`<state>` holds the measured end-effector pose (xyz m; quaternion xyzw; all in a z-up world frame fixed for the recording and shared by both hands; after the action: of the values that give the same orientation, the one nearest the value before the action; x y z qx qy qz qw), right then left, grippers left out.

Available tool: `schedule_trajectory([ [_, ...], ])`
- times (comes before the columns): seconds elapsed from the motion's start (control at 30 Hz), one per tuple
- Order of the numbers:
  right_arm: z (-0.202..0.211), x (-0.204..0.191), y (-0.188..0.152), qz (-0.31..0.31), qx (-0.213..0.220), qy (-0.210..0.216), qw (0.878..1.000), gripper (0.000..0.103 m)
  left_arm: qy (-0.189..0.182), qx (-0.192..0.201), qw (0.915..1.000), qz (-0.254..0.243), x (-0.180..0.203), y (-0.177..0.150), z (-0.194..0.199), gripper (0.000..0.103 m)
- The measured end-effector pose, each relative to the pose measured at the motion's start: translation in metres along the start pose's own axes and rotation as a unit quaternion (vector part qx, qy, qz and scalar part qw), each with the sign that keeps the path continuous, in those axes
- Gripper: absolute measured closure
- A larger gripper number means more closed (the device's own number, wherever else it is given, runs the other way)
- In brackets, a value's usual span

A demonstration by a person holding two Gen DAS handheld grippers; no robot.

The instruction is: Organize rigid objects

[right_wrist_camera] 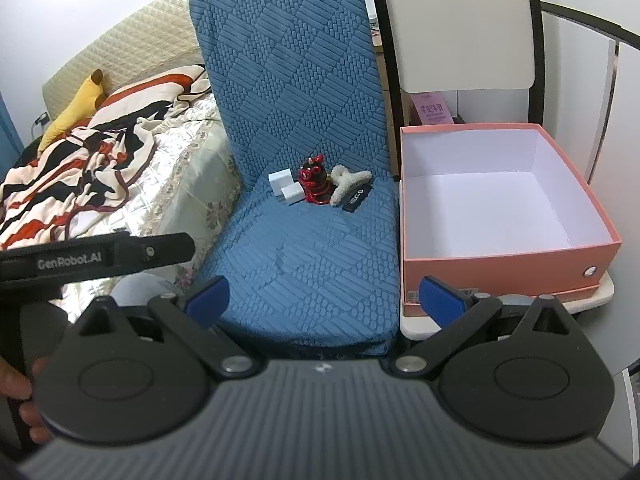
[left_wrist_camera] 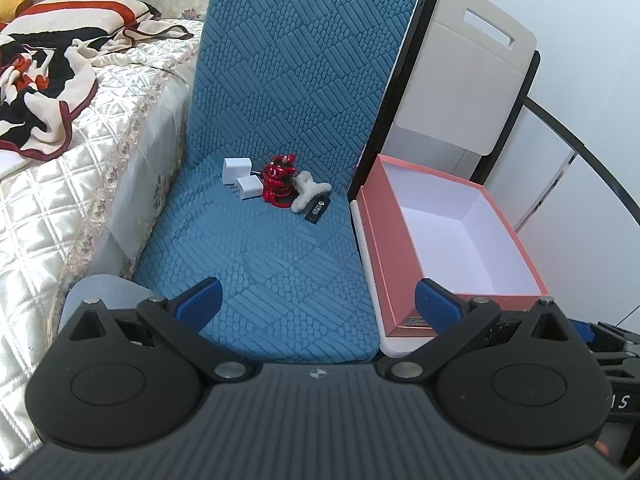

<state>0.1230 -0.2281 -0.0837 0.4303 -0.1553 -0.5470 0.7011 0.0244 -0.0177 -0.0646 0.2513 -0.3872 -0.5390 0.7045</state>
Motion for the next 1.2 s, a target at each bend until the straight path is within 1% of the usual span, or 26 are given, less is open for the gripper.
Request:
schedule_trajectory([
  [0.3, -0.018, -0.002, 0.001, 0.0, -0.005, 0.0, 1.0, 0.0, 0.0, -0.01, 0.9999, 0.001, -0.01, 0.002, -0.023, 0.0],
  [0.43, -0.032, -0.004, 0.003, 0.02, 0.006, 0.002, 1.0, 0.0, 0.003, -0.011, 0.9999, 0.004, -0.016, 0.007, -0.041, 0.0],
  [0.5, -0.042, -0.004, 0.004, 0.022, 0.003, 0.004, 1.0, 0.001, 0.004, -0.011, 0.9999, 0.003, -0.018, 0.011, -0.052, 0.0],
  [0.57, -0.054, -0.004, 0.006, 0.024, 0.002, 0.006, 1.0, 0.005, 0.007, -0.012, 0.9999, -0.003, -0.02, 0.014, -0.064, 0.0],
  [0.8, -0.088, -0.002, 0.01, 0.021, 0.008, 0.004, 1.0, 0.005, 0.008, -0.009, 0.9999, -0.01, -0.027, 0.032, -0.108, 0.0],
  [0.93, -0.111, -0.003, 0.013, 0.022, 0.015, 0.005, 1.0, 0.005, 0.001, -0.009, 0.9999, -0.008, -0.031, 0.043, -0.139, 0.0],
  [1.0, -0.122, -0.003, 0.014, 0.023, 0.019, 0.009, 1.0, 0.01, 0.002, -0.007, 1.0, -0.003, -0.035, 0.049, -0.156, 0.0],
  [1.13, -0.148, -0.005, 0.014, 0.024, 0.018, 0.013, 0.999, 0.016, 0.006, -0.006, 1.0, -0.003, -0.044, 0.058, -0.191, 0.0],
  [1.2, -0.162, -0.006, 0.012, 0.03, 0.018, 0.008, 0.999, 0.025, 0.007, -0.007, 1.0, 0.0, -0.05, 0.062, -0.208, 0.0],
])
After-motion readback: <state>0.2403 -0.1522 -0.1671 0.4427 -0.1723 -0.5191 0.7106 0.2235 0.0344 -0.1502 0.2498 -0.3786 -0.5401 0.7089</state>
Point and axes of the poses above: each gripper's, at about its wrist camera, not at the fingertips, and z roughly against the way its jaws point, x to its right, y to its top, the point moved 4 cm from there along -z, roughly the way its jaws point, and after that the axes turned 6 degrees about x, right-handed, at the moved point
